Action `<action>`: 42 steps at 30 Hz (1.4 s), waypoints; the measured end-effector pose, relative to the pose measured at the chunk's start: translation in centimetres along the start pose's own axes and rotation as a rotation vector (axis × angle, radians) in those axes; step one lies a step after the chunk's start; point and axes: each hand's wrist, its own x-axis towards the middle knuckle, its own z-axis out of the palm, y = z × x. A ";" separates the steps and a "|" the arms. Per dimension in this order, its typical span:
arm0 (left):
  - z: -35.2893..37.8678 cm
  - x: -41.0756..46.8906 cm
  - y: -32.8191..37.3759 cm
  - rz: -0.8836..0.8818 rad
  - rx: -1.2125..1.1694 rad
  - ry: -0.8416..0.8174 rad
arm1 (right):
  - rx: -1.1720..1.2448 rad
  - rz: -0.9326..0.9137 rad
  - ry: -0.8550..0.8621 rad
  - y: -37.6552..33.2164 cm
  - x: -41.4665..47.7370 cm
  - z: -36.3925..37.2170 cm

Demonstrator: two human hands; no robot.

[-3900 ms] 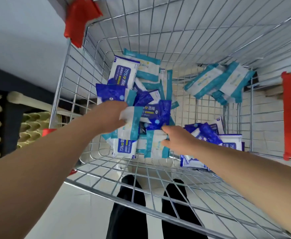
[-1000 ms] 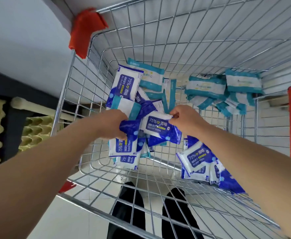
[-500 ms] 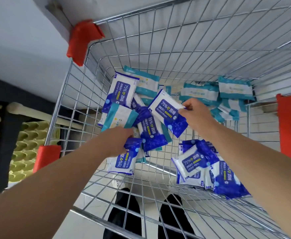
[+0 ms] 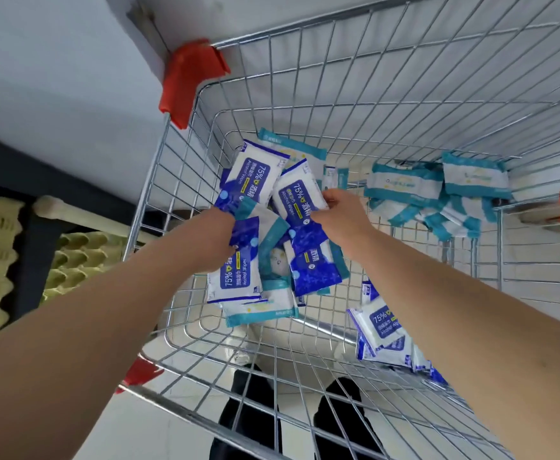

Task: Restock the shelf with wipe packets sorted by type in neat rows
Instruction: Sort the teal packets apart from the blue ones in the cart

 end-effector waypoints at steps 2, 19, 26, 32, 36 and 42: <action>0.1 0.2 0.1 -0.024 0.001 0.008 | -0.022 0.022 0.016 -0.1 0.2 0.8; -3.4 -1.6 3.7 0.003 0.013 -0.059 | -0.221 0.091 -0.208 -1.9 -2.3 -8.0; -3.0 -0.3 10.6 0.071 -0.092 -0.104 | -0.358 0.228 -0.323 3.3 -4.9 -18.2; 0.6 2.3 16.1 0.098 -0.149 -0.185 | -1.130 0.205 -0.512 9.0 -6.4 -21.2; 4.6 3.4 19.6 0.125 -0.175 -0.263 | -1.136 0.192 -0.594 12.3 -6.7 -20.9; 10.9 5.5 22.6 0.126 -0.244 -0.305 | -0.814 0.156 -0.503 12.9 -5.9 -22.4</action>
